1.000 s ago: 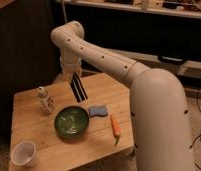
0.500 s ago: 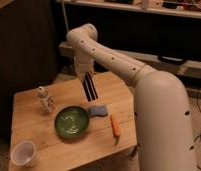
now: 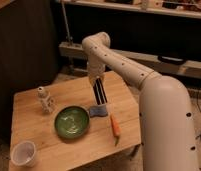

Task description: Place the eraser on the white sponge

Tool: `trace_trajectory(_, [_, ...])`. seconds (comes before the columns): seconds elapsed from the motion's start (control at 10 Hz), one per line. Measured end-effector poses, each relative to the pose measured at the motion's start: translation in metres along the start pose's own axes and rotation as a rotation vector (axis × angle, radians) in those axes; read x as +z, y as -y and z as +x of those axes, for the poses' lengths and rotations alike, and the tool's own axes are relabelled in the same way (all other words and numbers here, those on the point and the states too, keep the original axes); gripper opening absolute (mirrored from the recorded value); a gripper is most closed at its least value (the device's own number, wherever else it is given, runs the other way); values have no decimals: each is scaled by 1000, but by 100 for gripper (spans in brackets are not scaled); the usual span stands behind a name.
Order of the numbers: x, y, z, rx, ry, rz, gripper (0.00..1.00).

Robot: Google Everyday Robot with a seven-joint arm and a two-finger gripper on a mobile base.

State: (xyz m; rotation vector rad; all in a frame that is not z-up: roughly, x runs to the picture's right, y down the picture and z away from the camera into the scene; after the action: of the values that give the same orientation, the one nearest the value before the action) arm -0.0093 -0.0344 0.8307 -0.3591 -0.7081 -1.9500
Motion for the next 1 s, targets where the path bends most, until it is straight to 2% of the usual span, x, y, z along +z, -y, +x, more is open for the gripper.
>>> trace_trajectory(0.3, [30, -11, -25, 0, 48, -2, 0])
trace_trajectory(0.5, [42, -5, -44, -14, 77, 1, 0])
trace_trajectory(0.7, [39, 15, -60, -45, 92, 7, 0])
trace_trajectory(1.0, [33, 33, -76, -80, 96, -8, 0])
